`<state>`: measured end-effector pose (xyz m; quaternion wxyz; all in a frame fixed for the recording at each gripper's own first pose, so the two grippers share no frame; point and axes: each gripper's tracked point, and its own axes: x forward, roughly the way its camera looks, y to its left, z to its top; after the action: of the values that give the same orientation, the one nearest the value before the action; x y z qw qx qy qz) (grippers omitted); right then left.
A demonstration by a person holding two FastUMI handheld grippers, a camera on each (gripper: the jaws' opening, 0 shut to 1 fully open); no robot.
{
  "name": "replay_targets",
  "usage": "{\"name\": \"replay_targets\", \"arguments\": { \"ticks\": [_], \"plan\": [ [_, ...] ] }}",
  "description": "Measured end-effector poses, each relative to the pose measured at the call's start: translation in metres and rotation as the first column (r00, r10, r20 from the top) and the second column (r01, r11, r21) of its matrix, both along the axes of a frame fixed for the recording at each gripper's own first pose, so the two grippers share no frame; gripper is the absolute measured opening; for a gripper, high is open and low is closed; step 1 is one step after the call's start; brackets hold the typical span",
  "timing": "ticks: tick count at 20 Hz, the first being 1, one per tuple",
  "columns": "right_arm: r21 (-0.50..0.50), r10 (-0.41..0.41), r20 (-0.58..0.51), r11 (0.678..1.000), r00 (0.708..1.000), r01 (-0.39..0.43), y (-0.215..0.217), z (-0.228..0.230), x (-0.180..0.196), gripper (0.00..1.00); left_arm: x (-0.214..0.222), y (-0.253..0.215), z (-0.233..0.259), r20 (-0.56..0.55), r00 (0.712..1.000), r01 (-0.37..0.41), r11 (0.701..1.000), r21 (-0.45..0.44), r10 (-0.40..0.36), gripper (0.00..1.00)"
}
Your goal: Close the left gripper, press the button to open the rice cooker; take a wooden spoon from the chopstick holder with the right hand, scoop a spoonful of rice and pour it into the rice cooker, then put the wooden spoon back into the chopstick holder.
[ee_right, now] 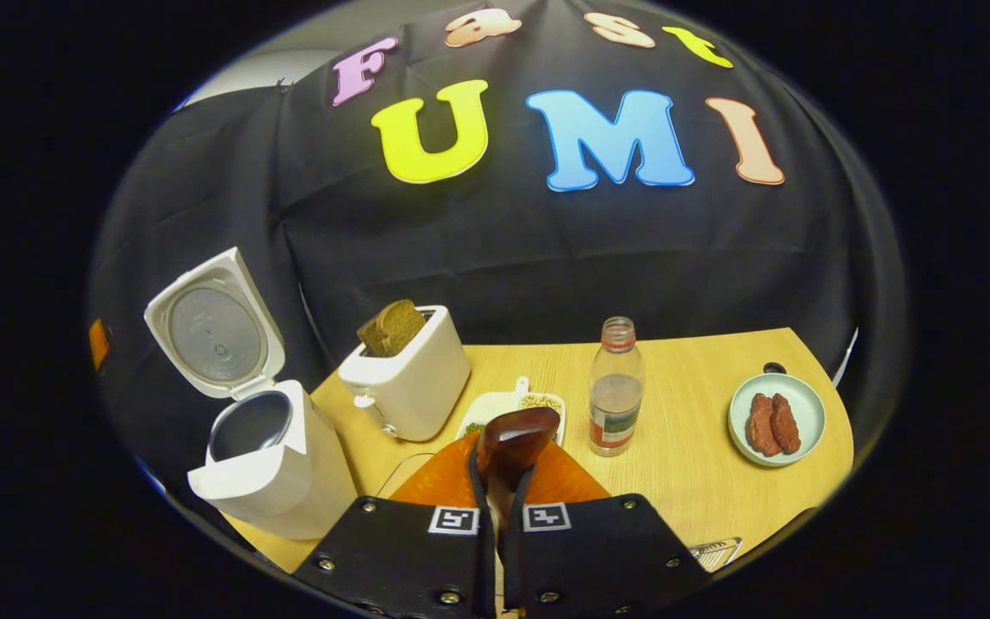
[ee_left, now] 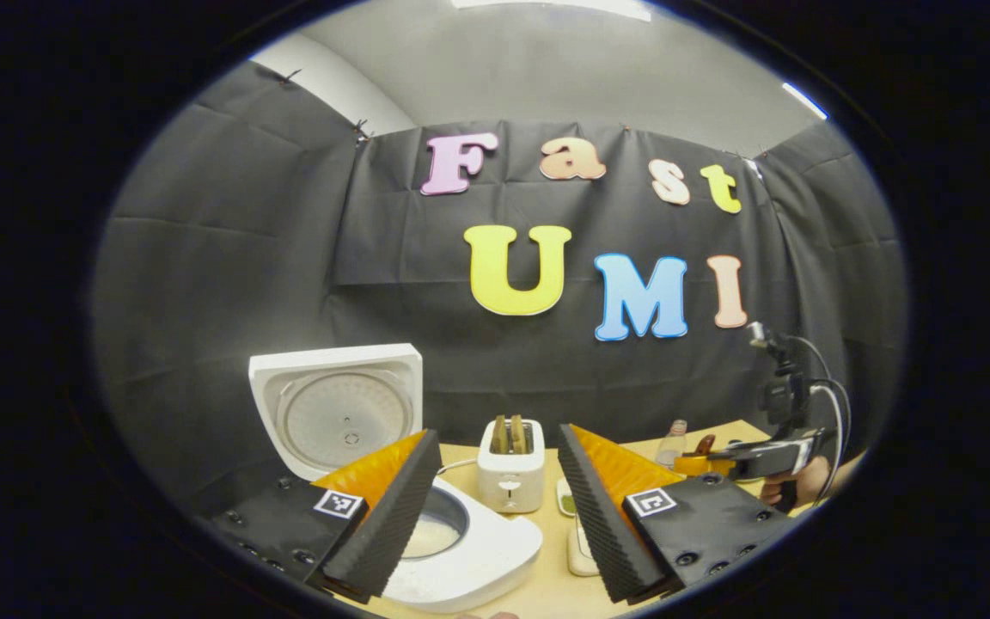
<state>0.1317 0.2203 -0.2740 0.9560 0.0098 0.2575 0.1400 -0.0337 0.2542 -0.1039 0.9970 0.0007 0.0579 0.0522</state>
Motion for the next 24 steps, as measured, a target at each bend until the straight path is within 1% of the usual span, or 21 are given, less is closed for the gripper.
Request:
{"name": "replay_targets", "arguments": {
  "ticks": [4,7,9,12,14,15,16,17,18,19,20,22,24],
  "plan": [
    [-0.058,0.028,-0.045,0.998,0.999,-0.030,0.023,-0.043,0.003,0.05,-0.005,0.028,-0.012,-0.029,0.999,-0.026,1.000,0.011,0.026,0.96],
    [-0.052,0.048,-0.052,0.997,0.997,-0.051,0.044,-0.052,0.001,0.05,-0.009,0.044,-0.015,-0.041,0.998,-0.044,0.999,0.007,0.044,0.95],
    [0.002,0.070,-0.085,0.998,0.994,-0.070,0.061,-0.055,-0.010,0.05,-0.011,0.051,-0.020,-0.050,0.997,-0.054,0.999,0.001,0.054,0.96],
    [0.082,0.073,-0.111,0.995,0.991,-0.064,0.076,-0.055,-0.018,0.05,-0.012,0.058,-0.023,-0.054,0.996,-0.066,0.998,-0.013,0.065,0.96],
    [0.167,0.062,-0.141,0.985,0.988,-0.038,0.079,-0.054,-0.022,0.05,-0.013,0.060,-0.032,-0.064,0.995,-0.073,0.997,-0.020,0.072,0.95],
    [0.202,0.040,-0.156,0.979,0.987,-0.008,0.072,-0.055,-0.019,0.05,-0.013,0.059,-0.035,-0.070,0.995,-0.074,0.997,-0.023,0.072,0.96],
    [0.249,0.017,-0.180,0.968,0.984,0.029,0.064,-0.054,-0.016,0.05,-0.012,0.058,-0.035,-0.070,0.995,-0.074,0.997,-0.028,0.072,0.96],
    [0.314,-0.010,-0.206,0.946,0.979,0.076,0.055,-0.054,-0.014,0.05,-0.012,0.058,-0.035,-0.070,0.995,-0.075,0.997,-0.030,0.073,0.96],
    [0.380,-0.041,-0.228,0.916,0.973,0.128,0.046,-0.049,-0.009,0.04,-0.013,0.058,-0.036,-0.068,0.995,-0.075,0.997,-0.032,0.073,0.95],
    [0.420,-0.069,-0.234,0.892,0.970,0.165,0.034,-0.045,-0.005,0.04,-0.014,0.058,-0.035,-0.068,0.995,-0.075,0.997,-0.034,0.072,0.96],
    [0.432,-0.093,-0.225,0.883,0.970,0.185,0.023,-0.039,-0.002,0.05,-0.015,0.056,-0.035,-0.067,0.995,-0.074,0.997,-0.034,0.072,0.95],
    [0.454,-0.111,-0.199,0.870,0.974,0.192,0.006,-0.024,0.002,0.05,-0.013,0.053,-0.034,-0.065,0.996,-0.067,0.997,-0.035,0.065,0.95],
    [0.505,-0.122,-0.186,0.839,0.975,0.202,-0.005,-0.005,0.003,0.05,-0.011,0.048,-0.031,-0.055,0.997,-0.055,0.998,-0.031,0.054,0.95]
  ]
}}
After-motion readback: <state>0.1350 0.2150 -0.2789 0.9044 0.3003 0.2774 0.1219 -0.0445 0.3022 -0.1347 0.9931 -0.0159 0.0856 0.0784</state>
